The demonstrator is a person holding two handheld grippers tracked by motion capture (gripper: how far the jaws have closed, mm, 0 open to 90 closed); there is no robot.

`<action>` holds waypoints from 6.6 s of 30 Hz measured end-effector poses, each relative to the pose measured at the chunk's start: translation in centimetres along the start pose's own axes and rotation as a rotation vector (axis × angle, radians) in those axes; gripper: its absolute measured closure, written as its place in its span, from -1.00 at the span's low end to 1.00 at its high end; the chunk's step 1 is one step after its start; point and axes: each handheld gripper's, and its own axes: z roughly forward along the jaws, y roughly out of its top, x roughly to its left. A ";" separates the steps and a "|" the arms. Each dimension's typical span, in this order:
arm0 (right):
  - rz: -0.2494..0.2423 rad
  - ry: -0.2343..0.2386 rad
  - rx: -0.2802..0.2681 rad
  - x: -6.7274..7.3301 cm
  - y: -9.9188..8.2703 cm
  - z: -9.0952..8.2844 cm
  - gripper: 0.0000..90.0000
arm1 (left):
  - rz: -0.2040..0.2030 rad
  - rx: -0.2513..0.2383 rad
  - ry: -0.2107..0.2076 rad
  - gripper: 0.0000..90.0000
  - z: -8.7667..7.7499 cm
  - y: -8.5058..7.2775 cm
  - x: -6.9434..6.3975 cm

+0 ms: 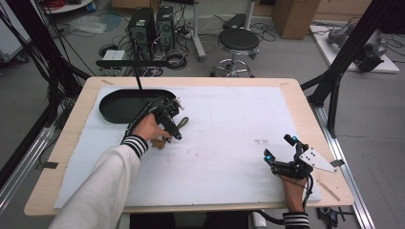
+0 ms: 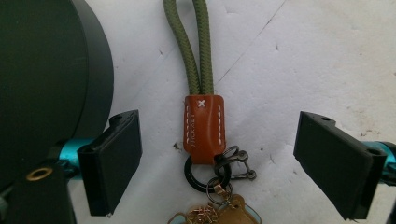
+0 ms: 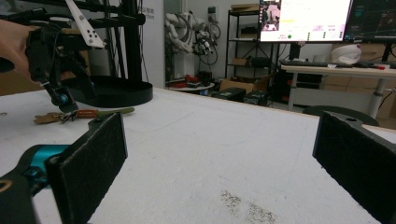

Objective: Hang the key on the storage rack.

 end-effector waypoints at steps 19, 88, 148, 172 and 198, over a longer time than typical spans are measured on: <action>-0.002 0.001 -0.002 0.0 0.0 0.0 -0.96 | -0.021 0.047 0.016 -0.25 0.7 0.3 -0.3; 0.004 0.002 0.001 0.0 0.0 0.0 -0.96 | -0.058 -0.044 0.098 0.74 -1.3 -0.2 -0.3; 0.003 0.000 0.001 0.0 0.0 0.0 -0.96 | -0.323 -0.621 0.387 0.74 -16.8 -10.5 8.5; 0.004 -0.001 -0.002 0.1 0.0 0.0 -0.96 | -0.369 -0.587 0.442 0.74 -14.7 -8.9 12.0; -0.003 -0.003 -0.008 0.0 0.0 0.0 -0.96 | -0.377 -0.531 0.473 0.74 -12.4 -8.7 12.2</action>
